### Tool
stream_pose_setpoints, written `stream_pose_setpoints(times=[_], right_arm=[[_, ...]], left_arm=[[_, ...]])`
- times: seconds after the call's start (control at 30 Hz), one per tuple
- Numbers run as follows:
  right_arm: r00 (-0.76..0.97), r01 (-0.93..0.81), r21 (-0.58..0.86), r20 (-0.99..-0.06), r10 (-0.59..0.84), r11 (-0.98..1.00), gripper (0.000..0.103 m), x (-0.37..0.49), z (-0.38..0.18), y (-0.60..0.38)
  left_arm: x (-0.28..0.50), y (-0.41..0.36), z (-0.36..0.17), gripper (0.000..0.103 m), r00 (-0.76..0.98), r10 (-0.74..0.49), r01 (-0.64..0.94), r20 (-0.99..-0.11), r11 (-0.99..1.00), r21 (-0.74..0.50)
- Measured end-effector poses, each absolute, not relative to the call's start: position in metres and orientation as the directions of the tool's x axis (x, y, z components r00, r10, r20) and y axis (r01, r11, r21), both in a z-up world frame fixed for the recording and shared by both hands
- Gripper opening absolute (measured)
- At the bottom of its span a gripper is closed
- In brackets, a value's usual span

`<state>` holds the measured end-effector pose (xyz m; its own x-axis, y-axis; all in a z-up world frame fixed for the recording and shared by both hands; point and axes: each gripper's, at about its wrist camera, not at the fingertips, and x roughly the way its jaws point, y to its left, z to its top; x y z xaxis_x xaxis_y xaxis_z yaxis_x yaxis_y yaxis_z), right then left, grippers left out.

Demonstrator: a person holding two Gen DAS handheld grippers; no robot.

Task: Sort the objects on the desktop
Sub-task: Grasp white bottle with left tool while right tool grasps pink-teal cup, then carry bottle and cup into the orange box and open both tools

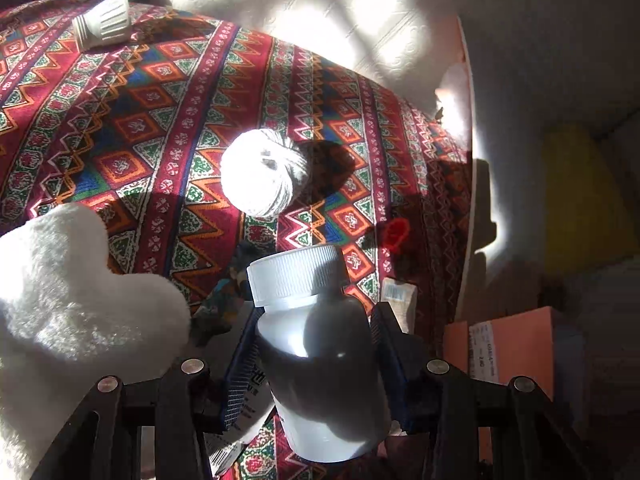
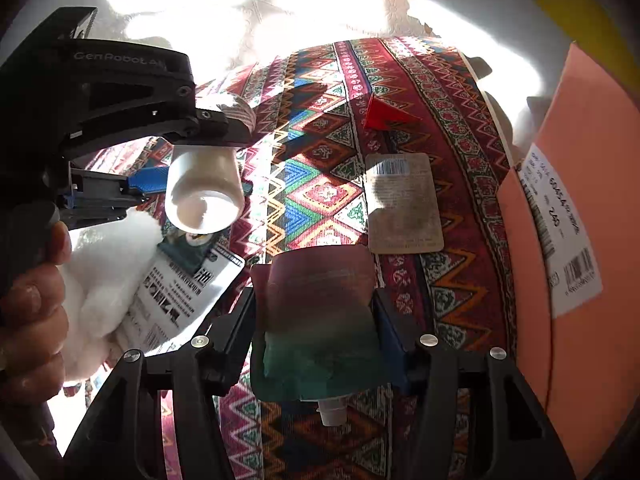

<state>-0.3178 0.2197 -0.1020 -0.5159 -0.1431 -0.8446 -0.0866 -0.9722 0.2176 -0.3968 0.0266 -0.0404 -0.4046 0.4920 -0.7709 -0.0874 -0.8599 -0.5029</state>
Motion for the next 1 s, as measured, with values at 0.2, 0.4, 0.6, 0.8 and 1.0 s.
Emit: stream_pose_setpoints(times=[0.2,0.4,0.6,0.8,1.0], right_arm=[[-0.623,-0.069,0.290,-0.760,-0.186,-0.955,0.059,-0.231,-0.045,0.238],[-0.731,-0.072,0.402,-0.644,-0.226,-0.913,0.059,-0.136,-0.001,0.239],[-0.826,-0.087,0.452,-0.531,-0.189,-0.888,0.059,-0.054,0.034,0.236],[-0.915,-0.118,0.376,-0.402,-0.047,-0.919,0.060,0.001,0.094,0.245],[-0.971,-0.141,0.317,-0.227,0.069,-0.938,0.060,0.042,0.161,0.273]], left_arm=[[-0.290,-0.040,0.013,0.047,-0.526,0.480,-0.118,-0.702,-0.859,-0.498],[-0.202,-0.069,0.034,0.047,-0.591,0.465,-0.127,-0.659,-0.861,-0.493],[-0.145,-0.065,0.066,0.046,-0.630,0.495,-0.213,-0.599,-0.851,-0.480],[-0.116,-0.027,0.101,0.044,-0.628,0.562,-0.326,-0.538,-0.818,-0.474],[-0.140,0.051,0.108,0.044,-0.572,0.615,-0.401,-0.543,-0.787,-0.469]])
